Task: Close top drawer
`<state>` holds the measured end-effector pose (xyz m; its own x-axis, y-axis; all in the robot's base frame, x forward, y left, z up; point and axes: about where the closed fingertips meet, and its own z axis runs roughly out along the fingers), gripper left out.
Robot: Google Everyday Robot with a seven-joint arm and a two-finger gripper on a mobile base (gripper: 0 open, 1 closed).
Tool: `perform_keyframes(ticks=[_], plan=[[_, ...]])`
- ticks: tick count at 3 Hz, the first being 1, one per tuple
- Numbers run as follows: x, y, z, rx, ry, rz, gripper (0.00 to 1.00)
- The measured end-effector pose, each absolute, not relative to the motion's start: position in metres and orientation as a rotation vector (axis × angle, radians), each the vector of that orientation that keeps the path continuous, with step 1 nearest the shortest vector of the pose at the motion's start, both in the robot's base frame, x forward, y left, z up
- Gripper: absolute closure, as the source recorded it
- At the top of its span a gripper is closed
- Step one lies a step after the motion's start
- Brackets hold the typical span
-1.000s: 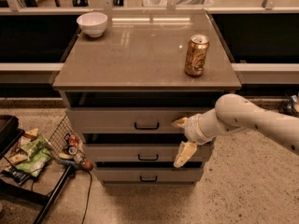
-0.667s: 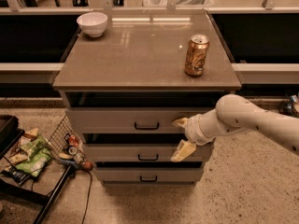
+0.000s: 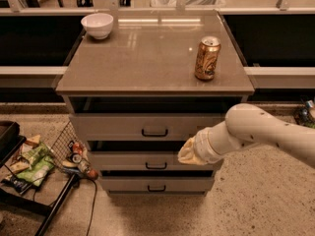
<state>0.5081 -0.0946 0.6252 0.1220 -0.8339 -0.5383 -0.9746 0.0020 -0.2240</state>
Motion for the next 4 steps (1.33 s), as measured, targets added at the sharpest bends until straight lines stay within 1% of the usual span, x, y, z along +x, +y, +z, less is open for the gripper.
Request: perform_keyframes(ticks=[1,2,3,4], plan=[[0.428,-0.082,0.634,-2.183,1.697,0.304,0.95],[0.361,-0.066,0.670,-2.418,1.724,0.266,1.00],[0.339,-0.083,0.758,-2.438,1.766,0.092,1.00],[0.351,-0.131,0.913,-2.103,1.911,-0.332,1.00]])
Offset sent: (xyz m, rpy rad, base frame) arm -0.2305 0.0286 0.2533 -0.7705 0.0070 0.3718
